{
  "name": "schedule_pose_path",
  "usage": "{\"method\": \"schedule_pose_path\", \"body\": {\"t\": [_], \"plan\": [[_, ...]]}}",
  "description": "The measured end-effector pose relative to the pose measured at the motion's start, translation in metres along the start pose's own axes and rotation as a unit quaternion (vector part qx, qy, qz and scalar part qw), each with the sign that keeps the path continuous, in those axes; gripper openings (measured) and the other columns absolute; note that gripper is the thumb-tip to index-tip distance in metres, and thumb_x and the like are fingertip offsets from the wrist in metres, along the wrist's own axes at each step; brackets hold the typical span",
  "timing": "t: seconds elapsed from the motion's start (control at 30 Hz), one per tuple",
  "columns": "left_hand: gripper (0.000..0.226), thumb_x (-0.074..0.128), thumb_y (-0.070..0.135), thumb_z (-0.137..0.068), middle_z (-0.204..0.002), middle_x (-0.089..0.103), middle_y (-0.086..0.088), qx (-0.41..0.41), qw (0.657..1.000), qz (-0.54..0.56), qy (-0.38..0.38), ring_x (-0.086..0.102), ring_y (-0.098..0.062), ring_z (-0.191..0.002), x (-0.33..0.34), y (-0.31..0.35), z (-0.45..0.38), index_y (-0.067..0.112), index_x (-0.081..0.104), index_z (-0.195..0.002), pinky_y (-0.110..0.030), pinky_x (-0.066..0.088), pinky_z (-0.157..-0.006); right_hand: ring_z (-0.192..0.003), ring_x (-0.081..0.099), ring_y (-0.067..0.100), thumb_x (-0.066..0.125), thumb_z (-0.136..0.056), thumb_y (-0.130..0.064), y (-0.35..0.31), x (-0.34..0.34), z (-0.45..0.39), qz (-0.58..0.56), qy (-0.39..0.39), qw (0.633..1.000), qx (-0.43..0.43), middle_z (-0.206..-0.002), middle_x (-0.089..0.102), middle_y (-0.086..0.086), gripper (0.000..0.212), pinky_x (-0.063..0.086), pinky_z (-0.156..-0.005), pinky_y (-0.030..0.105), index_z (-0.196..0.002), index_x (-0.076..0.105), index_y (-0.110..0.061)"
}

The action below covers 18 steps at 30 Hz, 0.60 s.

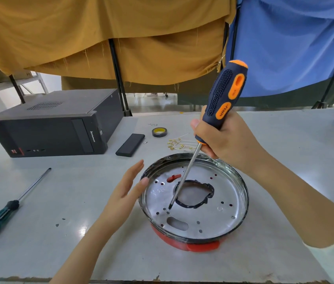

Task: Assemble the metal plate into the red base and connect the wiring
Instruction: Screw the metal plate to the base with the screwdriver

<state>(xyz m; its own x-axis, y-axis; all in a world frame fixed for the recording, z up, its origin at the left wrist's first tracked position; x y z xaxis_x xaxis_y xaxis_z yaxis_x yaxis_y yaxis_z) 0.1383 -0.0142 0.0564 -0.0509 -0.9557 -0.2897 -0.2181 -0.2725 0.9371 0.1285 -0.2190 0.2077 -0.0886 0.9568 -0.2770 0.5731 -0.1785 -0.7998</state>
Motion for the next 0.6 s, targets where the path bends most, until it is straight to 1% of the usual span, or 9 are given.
{"method": "schedule_pose_path", "body": {"t": [0.07, 0.1, 0.13, 0.2, 0.23, 0.27, 0.37, 0.6], "plan": [[0.044, 0.048, 0.032, -0.098, -0.143, 0.043, 0.025, -0.026, 0.999, 0.031, 0.007, 0.039, 0.010, -0.132, 0.007, -0.017, 0.004, 0.041, 0.039, -0.140, -0.008, 0.034, -0.100, -0.033, 0.037, 0.009, 0.054, -0.088, -0.025, -0.001, 0.009, 0.001, 0.012, -0.024, 1.000, 0.005, -0.040, 0.038, -0.008, 0.044, 0.031, -0.041, 0.013, -0.046, 0.042, -0.030], [0.043, 0.046, 0.028, -0.100, -0.144, 0.043, 0.023, -0.036, 0.998, 0.045, 0.012, 0.040, 0.011, -0.130, 0.010, -0.022, 0.004, 0.040, 0.039, -0.140, -0.007, 0.035, -0.099, -0.033, 0.037, 0.007, 0.055, -0.090, -0.023, -0.002, 0.013, 0.001, 0.016, -0.031, 0.999, 0.006, -0.039, 0.039, -0.008, 0.046, 0.032, -0.041, 0.013, -0.046, 0.042, -0.030], [0.041, 0.044, 0.025, -0.101, -0.144, 0.045, 0.021, -0.044, 0.997, 0.061, 0.016, 0.042, 0.009, -0.129, 0.013, -0.026, 0.005, 0.039, 0.040, -0.140, -0.012, 0.035, -0.103, -0.033, 0.037, 0.006, 0.056, -0.092, -0.020, -0.002, 0.016, 0.002, 0.018, -0.036, 0.999, 0.005, -0.038, 0.039, -0.008, 0.047, 0.032, -0.040, 0.012, -0.048, 0.042, -0.030], [0.039, 0.039, 0.019, -0.103, -0.141, 0.052, 0.014, -0.049, 0.994, 0.096, 0.019, 0.047, -0.003, -0.131, 0.017, -0.029, 0.005, 0.031, 0.045, -0.139, -0.031, 0.035, -0.113, -0.033, 0.037, 0.005, 0.056, -0.094, -0.015, -0.003, 0.021, 0.002, 0.020, -0.047, 0.999, 0.005, -0.038, 0.040, -0.007, 0.044, 0.032, -0.040, 0.012, -0.053, 0.041, -0.024], [0.039, 0.037, 0.015, -0.103, -0.139, 0.056, 0.010, -0.046, 0.993, 0.110, 0.016, 0.050, -0.008, -0.130, 0.019, -0.028, 0.004, 0.026, 0.047, -0.139, -0.037, 0.035, -0.114, -0.033, 0.037, 0.005, 0.056, -0.094, -0.014, -0.002, 0.024, 0.003, 0.020, -0.054, 0.998, 0.008, -0.039, 0.040, -0.006, 0.043, 0.032, -0.040, 0.012, -0.054, 0.041, -0.021], [0.040, 0.035, 0.011, -0.103, -0.138, 0.058, 0.006, -0.043, 0.992, 0.119, 0.015, 0.051, -0.011, -0.130, 0.020, -0.028, 0.004, 0.021, 0.048, -0.139, -0.041, 0.035, -0.114, -0.033, 0.037, 0.005, 0.056, -0.094, -0.014, -0.002, 0.026, 0.003, 0.020, -0.062, 0.998, 0.011, -0.040, 0.039, -0.006, 0.042, 0.032, -0.040, 0.012, -0.055, 0.041, -0.018], [0.041, 0.035, 0.007, -0.102, -0.137, 0.059, 0.004, -0.045, 0.991, 0.124, 0.020, 0.052, -0.013, -0.130, 0.020, -0.029, 0.003, 0.019, 0.048, -0.140, -0.044, 0.035, -0.114, -0.037, 0.038, 0.007, 0.057, -0.093, -0.016, 0.000, 0.034, 0.005, 0.038, -0.080, 0.996, 0.011, -0.043, 0.040, -0.005, 0.040, 0.034, -0.043, 0.012, -0.057, 0.040, -0.014], [0.041, 0.034, 0.009, -0.103, -0.136, 0.059, 0.007, -0.047, 0.990, 0.130, 0.020, 0.052, -0.010, -0.129, 0.020, -0.032, 0.003, 0.021, 0.049, -0.139, -0.043, 0.035, -0.114, -0.039, 0.038, 0.006, 0.057, -0.093, -0.020, 0.003, 0.040, 0.004, 0.057, -0.083, 0.995, 0.018, -0.042, 0.041, -0.007, 0.040, 0.034, -0.045, 0.013, -0.057, 0.040, -0.017]]}}
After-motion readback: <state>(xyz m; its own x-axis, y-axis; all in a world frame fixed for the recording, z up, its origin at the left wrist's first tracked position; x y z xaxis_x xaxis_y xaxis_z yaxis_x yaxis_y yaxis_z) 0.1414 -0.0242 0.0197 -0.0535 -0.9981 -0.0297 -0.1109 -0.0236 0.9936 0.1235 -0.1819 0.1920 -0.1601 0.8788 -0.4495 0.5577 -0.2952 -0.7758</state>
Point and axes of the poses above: each hand's wrist, its own z-axis away from the middle knuckle, its own x-axis out of the palm, y = z × x, the point moved 7 cm from there along -z, towards the middle knuckle
